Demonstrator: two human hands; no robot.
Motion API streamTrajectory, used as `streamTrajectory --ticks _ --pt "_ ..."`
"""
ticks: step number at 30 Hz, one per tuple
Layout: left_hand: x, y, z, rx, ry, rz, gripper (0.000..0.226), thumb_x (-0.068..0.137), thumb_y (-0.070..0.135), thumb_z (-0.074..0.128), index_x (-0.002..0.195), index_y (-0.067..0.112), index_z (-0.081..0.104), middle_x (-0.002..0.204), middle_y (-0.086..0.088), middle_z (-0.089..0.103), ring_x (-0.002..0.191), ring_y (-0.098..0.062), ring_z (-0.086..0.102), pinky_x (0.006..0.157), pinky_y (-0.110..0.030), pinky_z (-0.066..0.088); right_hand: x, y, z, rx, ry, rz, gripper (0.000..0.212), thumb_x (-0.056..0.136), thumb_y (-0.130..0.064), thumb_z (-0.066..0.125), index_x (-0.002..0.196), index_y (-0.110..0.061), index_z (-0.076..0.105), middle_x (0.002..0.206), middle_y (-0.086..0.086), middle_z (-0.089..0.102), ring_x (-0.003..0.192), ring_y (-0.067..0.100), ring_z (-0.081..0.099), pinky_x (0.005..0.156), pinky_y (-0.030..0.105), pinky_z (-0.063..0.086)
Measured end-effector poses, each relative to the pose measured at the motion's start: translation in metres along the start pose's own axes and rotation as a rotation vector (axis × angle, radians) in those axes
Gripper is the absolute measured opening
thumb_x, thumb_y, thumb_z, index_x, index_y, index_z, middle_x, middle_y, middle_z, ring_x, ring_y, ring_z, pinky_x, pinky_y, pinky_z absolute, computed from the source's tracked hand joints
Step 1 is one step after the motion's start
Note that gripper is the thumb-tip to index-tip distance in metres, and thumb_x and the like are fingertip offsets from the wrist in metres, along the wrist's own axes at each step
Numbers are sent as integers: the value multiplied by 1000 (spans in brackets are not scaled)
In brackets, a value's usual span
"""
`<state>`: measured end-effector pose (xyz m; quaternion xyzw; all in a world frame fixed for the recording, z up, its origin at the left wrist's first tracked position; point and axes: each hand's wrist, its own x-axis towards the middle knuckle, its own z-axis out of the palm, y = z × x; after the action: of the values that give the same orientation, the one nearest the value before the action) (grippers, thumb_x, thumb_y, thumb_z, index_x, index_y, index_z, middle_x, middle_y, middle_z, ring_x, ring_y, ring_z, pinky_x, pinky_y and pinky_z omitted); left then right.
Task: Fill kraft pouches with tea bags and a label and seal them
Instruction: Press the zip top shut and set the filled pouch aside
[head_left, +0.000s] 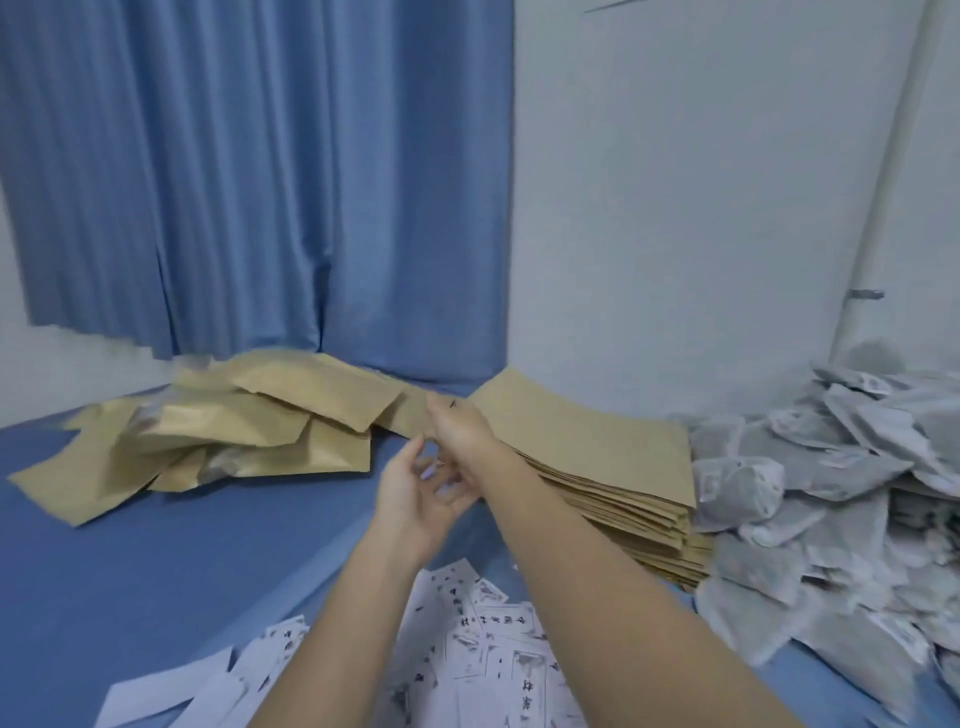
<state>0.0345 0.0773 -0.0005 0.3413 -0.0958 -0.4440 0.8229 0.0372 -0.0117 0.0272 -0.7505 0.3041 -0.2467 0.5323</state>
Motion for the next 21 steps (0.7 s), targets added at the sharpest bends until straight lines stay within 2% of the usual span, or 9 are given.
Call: streamTrajectory --ticks 2,4,6,9,12,14,17,19,21 --pt "8 -9 0 66 55 -20 27 98 28 47 87 3 51 98 -18 56 87 -36 58 93 -49 46 6 26 -24 -307 134 -98 27 93 -29 43 107 -10 56 116 13 60 104 28 56 87 31 41" --pt "17 -18 -2 77 78 -58 28 96 26 51 103 -1 54 114 -23 53 96 -40 57 99 -48 43 11 56 -55 -765 274 -161 51 92 -38 47 130 -4 42 135 13 47 124 30 43 100 35 34" --pt "22 -27 -5 74 86 -101 44 95 24 54 130 -1 44 130 -25 47 108 -43 54 96 -47 45 15 86 -85 -1123 268 -98 74 90 -55 42 143 -8 23 148 11 30 136 27 25 109 42 22" --pt "25 -39 -4 92 87 -149 53 93 21 56 138 -1 37 135 -27 44 105 -43 55 88 -45 48 14 119 -115 -1226 160 64 92 84 -73 29 149 -12 7 153 8 23 141 25 17 113 45 11" --pt "29 -48 -1 103 94 -162 54 92 18 58 138 -3 38 129 -27 46 96 -40 57 90 -45 48 5 131 -126 -1339 192 -37 71 87 -67 34 135 -15 35 128 9 54 118 27 48 93 37 35" --pt "29 -53 3 116 97 -140 53 90 16 60 135 -3 40 114 -22 51 96 -36 56 93 -45 48 -6 131 -125 -1459 285 -292 46 90 -56 46 115 -18 53 100 6 67 92 25 61 71 30 41" --pt "24 -62 10 141 82 -105 52 86 18 66 130 -1 46 106 -17 53 105 -32 55 95 -46 48 -30 129 -115 -1441 609 -665 31 57 -38 86 80 -21 73 50 -2 59 44 16 57 41 18 39" --pt "15 -64 16 165 2 -116 46 83 25 68 122 4 54 112 -16 61 108 -31 59 98 -45 47 -46 131 -106 -1273 691 -851 33 55 -20 84 86 -15 75 52 -3 58 42 16 55 39 21 40" --pt "4 -65 25 248 -99 -106 30 87 27 64 110 8 61 103 -14 69 94 -26 68 86 -40 55 -62 129 -95 -1140 752 -988 29 66 -10 72 95 -11 74 67 0 64 50 17 59 45 25 46"
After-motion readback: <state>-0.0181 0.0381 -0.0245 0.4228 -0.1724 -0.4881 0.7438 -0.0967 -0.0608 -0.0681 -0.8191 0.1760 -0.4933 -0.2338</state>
